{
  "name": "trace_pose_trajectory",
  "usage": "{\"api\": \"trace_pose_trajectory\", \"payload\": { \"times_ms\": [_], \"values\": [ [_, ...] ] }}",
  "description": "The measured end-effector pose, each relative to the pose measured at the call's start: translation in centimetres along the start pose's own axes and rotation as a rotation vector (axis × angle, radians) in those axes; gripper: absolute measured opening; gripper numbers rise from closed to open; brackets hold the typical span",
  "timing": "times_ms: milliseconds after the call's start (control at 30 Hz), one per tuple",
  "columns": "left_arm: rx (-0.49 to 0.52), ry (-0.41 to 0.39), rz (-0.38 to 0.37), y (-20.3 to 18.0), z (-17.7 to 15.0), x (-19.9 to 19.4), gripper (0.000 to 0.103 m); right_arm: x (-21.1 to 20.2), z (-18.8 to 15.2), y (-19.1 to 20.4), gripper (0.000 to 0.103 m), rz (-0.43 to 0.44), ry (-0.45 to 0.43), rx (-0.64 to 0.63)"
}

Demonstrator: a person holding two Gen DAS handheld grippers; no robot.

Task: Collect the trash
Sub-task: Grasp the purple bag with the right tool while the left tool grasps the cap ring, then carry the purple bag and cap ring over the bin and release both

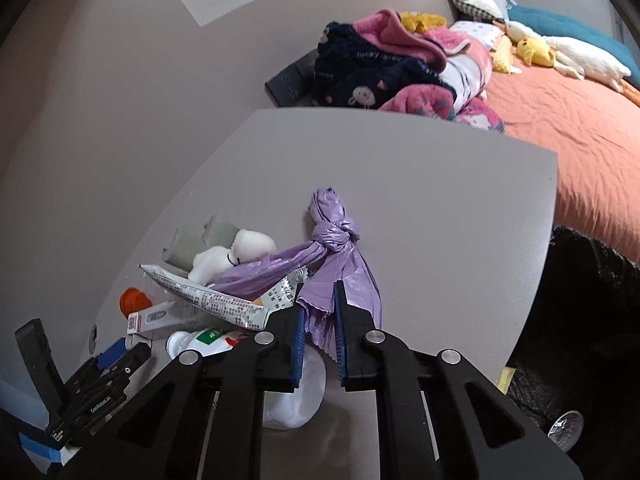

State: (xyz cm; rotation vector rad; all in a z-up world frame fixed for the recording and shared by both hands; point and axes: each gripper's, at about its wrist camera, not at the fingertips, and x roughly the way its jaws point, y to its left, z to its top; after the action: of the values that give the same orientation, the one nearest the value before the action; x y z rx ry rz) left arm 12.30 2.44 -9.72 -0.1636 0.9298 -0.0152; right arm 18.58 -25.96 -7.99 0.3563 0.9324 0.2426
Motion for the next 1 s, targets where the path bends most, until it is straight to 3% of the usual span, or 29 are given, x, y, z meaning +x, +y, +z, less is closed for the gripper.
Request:
{"api": "trace_pose_trajectory", "payload": {
  "times_ms": [67, 200, 333, 700, 1000],
  "values": [
    [-0.016, 0.004, -0.003, 0.4, 0.0, 0.2, 0.06, -0.4, 0.2, -0.1, 0.014, 0.003, -0.015, 0.005],
    [-0.033, 0.0, -0.012, 0.8, -0.1, 0.4, 0.051, -1.0, 0.8, -0.2, 0.014, 0.027, -0.032, 0.003],
    [-0.035, -0.004, -0.024, 1.0, 0.0, 0.5, 0.024, -1.4, 1.2, 0.1, 0.014, 0.052, -0.032, -0.009],
    [-0.009, -0.028, -0.046, 0.4, -0.2, -0.9, 0.024, -1.5, 1.7, -0.4, 0.014, 0.092, -0.004, 0.021],
    [-0.014, -0.002, -0.045, 0.2, -0.8, -0.4, 0.024, -0.8, 0.4, -1.2, 0.014, 0.07, 0.034, 0.044]
  ]
}}
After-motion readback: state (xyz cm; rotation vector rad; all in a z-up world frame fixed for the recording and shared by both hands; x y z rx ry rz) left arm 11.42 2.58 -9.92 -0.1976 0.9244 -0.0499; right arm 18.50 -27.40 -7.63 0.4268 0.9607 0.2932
